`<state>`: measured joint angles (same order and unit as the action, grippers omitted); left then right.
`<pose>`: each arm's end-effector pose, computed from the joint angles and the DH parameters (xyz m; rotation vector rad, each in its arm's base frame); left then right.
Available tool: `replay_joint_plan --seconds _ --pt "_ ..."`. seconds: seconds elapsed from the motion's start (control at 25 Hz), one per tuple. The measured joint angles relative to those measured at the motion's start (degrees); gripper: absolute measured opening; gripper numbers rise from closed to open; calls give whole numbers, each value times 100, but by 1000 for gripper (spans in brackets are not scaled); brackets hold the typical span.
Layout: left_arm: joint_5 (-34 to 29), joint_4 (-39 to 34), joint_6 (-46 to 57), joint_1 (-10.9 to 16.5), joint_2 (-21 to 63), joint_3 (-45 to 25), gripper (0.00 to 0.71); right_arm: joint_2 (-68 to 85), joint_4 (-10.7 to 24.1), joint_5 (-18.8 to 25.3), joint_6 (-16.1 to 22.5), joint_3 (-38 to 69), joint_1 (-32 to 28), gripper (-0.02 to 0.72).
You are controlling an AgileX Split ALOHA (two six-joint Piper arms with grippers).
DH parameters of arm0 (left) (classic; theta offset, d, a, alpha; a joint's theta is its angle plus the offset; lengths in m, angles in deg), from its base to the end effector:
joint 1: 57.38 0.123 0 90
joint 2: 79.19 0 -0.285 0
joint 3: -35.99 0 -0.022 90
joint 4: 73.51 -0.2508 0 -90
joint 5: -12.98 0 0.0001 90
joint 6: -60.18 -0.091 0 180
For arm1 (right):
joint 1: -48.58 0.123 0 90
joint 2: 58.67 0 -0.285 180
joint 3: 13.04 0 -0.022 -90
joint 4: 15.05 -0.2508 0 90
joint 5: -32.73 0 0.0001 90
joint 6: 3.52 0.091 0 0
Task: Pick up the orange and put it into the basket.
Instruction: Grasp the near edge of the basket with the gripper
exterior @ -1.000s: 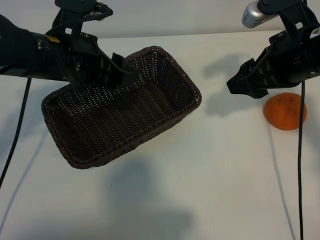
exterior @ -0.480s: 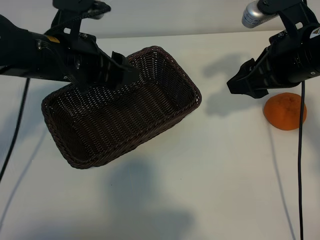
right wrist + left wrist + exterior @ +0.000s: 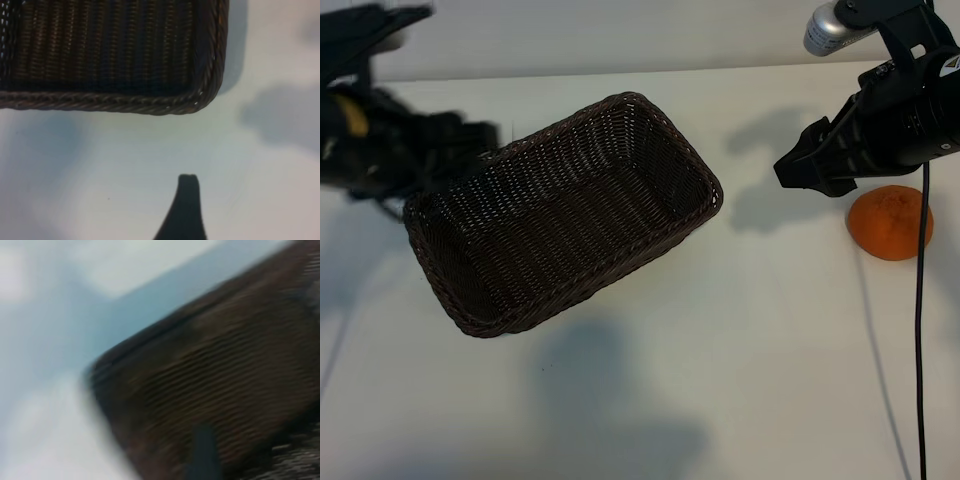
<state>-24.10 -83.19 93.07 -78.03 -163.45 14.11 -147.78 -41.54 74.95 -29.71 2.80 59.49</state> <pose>0.2589 -0.0877 0.2858 -0.1405 2.4943 -0.2099 0.2840 0.0825 0.2942 -0.4887 2.4521 0.4179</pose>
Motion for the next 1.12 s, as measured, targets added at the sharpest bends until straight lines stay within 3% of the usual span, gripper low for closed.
replay_joint_plan --seconds 0.12,0.28,0.76,1.12 --pt "-515 -832 1065 0 42 -196 591 0 0 0 0 0 0 616" --pt "-476 -1090 1776 0 36 -398 591 0 0 0 0 0 0 609" --pt "824 -1050 2777 0 -113 -1621 590 0 0 30 0 0 0 603" --pt "1731 -953 2892 127 -926 -1772 590 0 0 55 -4 0 0 601"
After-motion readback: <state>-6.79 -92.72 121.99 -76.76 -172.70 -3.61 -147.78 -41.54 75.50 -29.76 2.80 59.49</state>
